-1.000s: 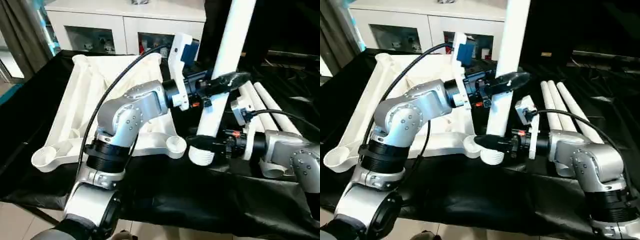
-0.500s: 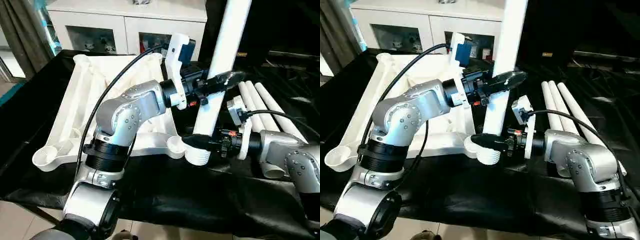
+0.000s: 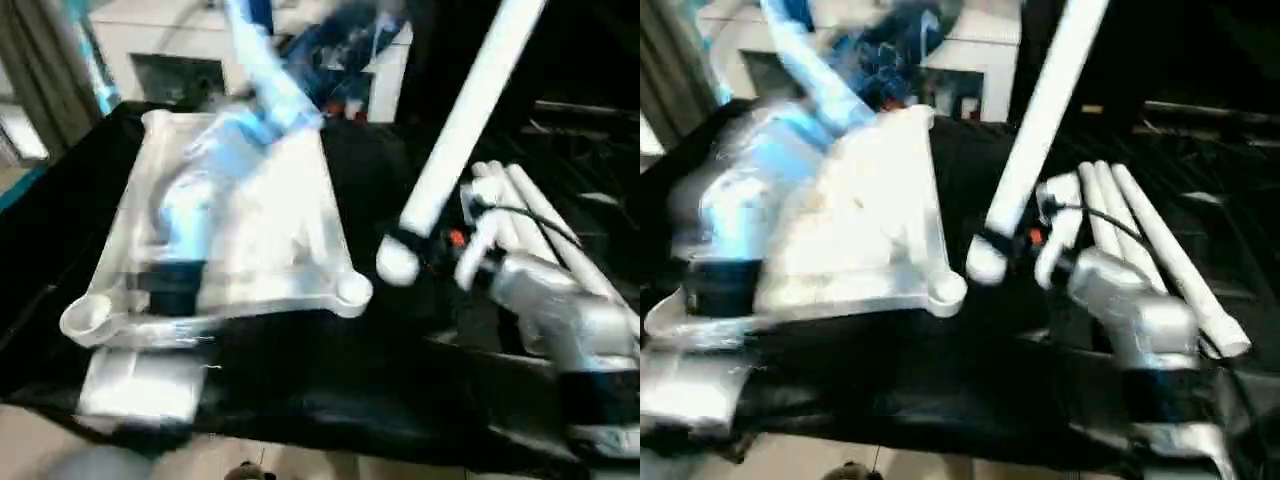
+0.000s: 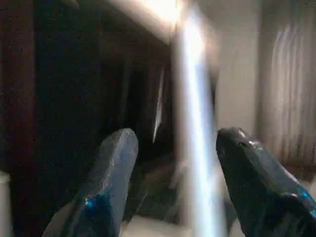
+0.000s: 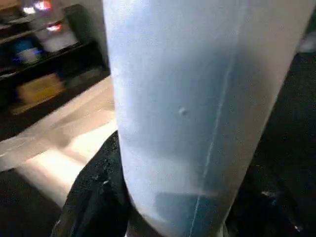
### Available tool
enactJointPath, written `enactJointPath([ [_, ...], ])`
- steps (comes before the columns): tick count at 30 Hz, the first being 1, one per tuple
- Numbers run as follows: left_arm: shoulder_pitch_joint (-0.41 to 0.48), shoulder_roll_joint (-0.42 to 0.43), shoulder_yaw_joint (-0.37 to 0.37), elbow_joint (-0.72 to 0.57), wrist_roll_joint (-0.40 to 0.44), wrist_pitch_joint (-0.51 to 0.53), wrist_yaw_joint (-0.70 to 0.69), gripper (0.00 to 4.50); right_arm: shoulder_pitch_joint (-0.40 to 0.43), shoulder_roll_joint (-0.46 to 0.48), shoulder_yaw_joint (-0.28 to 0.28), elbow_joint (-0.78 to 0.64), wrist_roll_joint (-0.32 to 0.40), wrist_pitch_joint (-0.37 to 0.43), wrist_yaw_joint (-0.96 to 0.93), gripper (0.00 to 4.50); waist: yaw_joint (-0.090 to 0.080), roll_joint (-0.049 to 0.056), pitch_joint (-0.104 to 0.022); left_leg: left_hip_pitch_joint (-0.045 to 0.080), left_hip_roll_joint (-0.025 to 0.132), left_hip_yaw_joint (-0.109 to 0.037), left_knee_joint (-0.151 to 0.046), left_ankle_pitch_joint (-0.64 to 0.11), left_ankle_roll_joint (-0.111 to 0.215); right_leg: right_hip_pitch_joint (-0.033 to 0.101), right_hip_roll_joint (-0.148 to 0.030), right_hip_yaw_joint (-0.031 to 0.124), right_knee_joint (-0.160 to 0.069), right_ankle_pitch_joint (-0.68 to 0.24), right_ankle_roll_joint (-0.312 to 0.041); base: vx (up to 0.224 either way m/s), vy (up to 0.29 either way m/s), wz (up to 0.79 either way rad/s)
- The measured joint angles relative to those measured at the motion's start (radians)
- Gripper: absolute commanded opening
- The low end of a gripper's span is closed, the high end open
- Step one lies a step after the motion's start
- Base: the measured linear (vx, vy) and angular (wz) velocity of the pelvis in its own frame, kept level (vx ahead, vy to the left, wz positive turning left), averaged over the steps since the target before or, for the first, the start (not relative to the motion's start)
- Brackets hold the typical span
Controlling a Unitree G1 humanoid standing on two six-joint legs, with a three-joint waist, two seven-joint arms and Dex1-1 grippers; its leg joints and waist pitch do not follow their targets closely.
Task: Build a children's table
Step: Pick table leg, then insert table leg to table base
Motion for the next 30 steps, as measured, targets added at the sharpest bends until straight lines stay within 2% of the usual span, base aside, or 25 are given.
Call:
enactJointPath([
  [3, 0.107, 0.132, -0.177, 0.065, 0.158, -0.056, -0.122, 2.96, 0.000, 0.034, -0.003, 0.037, -0.043, -0.088, -0.058, 1.95, -0.001, 0.000, 0.001, -0.001, 0.000, 0.000, 0.000, 0.000, -0.001, -0.001, 0.000, 0.000, 0.000, 0.000, 0.001, 0.000, 0.000, 0.00],
  [6, 0.190, 0.208, -0.309, 0.104, 0.252, -0.097, -0.216, 2.96, 0.000, 0.052, 0.005, 0.063, -0.087, -0.127, -0.117, 1.95, -0.005, 0.000, 0.001, -0.003, -0.001, 0.000, 0.000, 0.000, -0.001, -0.002, -0.001, 0.000, -0.001, 0.000, 0.000, 0.000, 0.000, 0.00],
  [7, 0.214, 0.232, -0.332, 0.109, 0.267, -0.108, -0.246, 2.96, 0.002, 0.065, 0.006, 0.073, -0.113, -0.151, -0.148, 1.95, -0.008, 0.000, 0.001, -0.003, -0.001, 0.000, 0.000, 0.000, -0.001, -0.002, -0.001, 0.000, -0.001, 0.000, 0.000, 0.000, 0.000, 0.00],
  [10, 0.252, 0.252, -0.358, 0.142, 0.274, -0.114, -0.296, 2.96, 0.019, 0.074, 0.007, 0.101, -0.139, -0.181, -0.166, 1.95, -0.006, 0.001, 0.001, -0.003, 0.000, 0.000, -0.001, 0.001, -0.003, -0.003, 0.000, 0.000, 0.001, 0.000, 0.000, 0.000, 0.000, 0.00],
  [11, 0.251, 0.253, -0.362, 0.153, 0.277, -0.123, -0.306, 2.67, 0.024, 0.077, 0.007, 0.106, -0.139, -0.181, -0.160, 1.95, -0.006, 0.001, 0.001, -0.003, 0.000, 0.000, -0.001, 0.001, -0.003, -0.003, 0.000, 0.000, 0.001, 0.000, 0.000, 0.000, 0.000, 0.00],
  [14, 0.242, 0.259, -0.377, 0.212, 0.315, -0.185, -0.341, 2.67, 0.054, 0.090, 0.007, 0.109, -0.133, -0.199, -0.133, 1.95, -0.009, 0.001, 0.001, 0.000, 0.000, 0.000, -0.001, 0.001, -0.003, -0.001, 0.000, 0.001, 0.001, 0.000, 0.000, 0.000, 0.000, 0.00],
  [16, 0.241, 0.259, -0.384, 0.253, 0.331, -0.206, -0.361, 2.29, 0.074, 0.093, 0.008, 0.109, -0.128, -0.199, -0.119, 1.95, -0.010, 0.001, 0.001, 0.001, 0.000, 0.000, -0.001, 0.001, -0.003, -0.001, 0.000, 0.001, 0.001, 0.000, 0.000, 0.000, 0.000, 0.00],
  [18, 0.236, 0.256, -0.393, 0.291, 0.335, -0.214, -0.376, 2.25, 0.088, 0.095, 0.008, 0.109, -0.127, -0.205, -0.116, 1.95, -0.010, 0.001, 0.001, 0.001, 0.000, 0.000, -0.001, 0.001, -0.003, -0.001, 0.000, 0.001, 0.001, 0.001, 0.000, 0.000, 0.000, 0.00],
  [20, 0.233, 0.249, -0.397, 0.322, 0.342, -0.227, -0.378, 2.21, 0.090, 0.099, 0.008, 0.109, -0.127, -0.220, -0.116, 1.95, -0.011, 0.003, 0.001, 0.001, 0.000, 0.000, -0.001, 0.001, -0.003, -0.001, 0.000, 0.001, 0.001, 0.001, 0.000, 0.000, 0.000, 0.00],
  [22, 0.227, 0.243, -0.404, 0.348, 0.352, -0.242, -0.376, 1.88, 0.090, 0.099, 0.007, 0.107, -0.127, -0.227, -0.114, 1.95, -0.010, 0.003, 0.001, 0.001, 0.000, 0.000, -0.001, 0.001, -0.003, -0.001, 0.000, 0.001, 0.001, 0.001, 0.000, 0.000, 0.000, 0.00],
  [26, 0.195, 0.236, -0.414, 0.423, 0.397, -0.281, -0.374, 1.74, 0.101, 0.099, 0.007, 0.088, -0.127, -0.233, -0.100, 1.95, -0.010, 0.005, 0.002, 0.001, 0.000, 0.000, -0.001, 0.001, -0.003, -0.001, 0.000, 0.001, 0.001, 0.001, 0.000, 0.000, 0.000, 0.00],
  [28, 0.190, 0.236, -0.414, 0.448, 0.408, -0.286, -0.376, 1.41, 0.115, 0.097, 0.007, 0.081, -0.127, -0.233, -0.096, 1.95, -0.010, 0.006, 0.002, 0.001, 0.000, 0.000, -0.001, 0.001, -0.003, -0.001, 0.000, 0.001, 0.001, 0.001, 0.000, 0.000, 0.000, 0.00],
  [30, 0.190, 0.236, -0.414, 0.457, 0.412, -0.287, -0.382, 1.36, 0.124, 0.096, 0.007, 0.080, -0.129, -0.233, -0.097, 1.95, -0.010, 0.006, 0.002, 0.001, 0.000, 0.000, -0.001, 0.001, -0.003, -0.001, 0.000, 0.001, 0.001, 0.001, 0.000, 0.000, 0.000, 0.00],
])
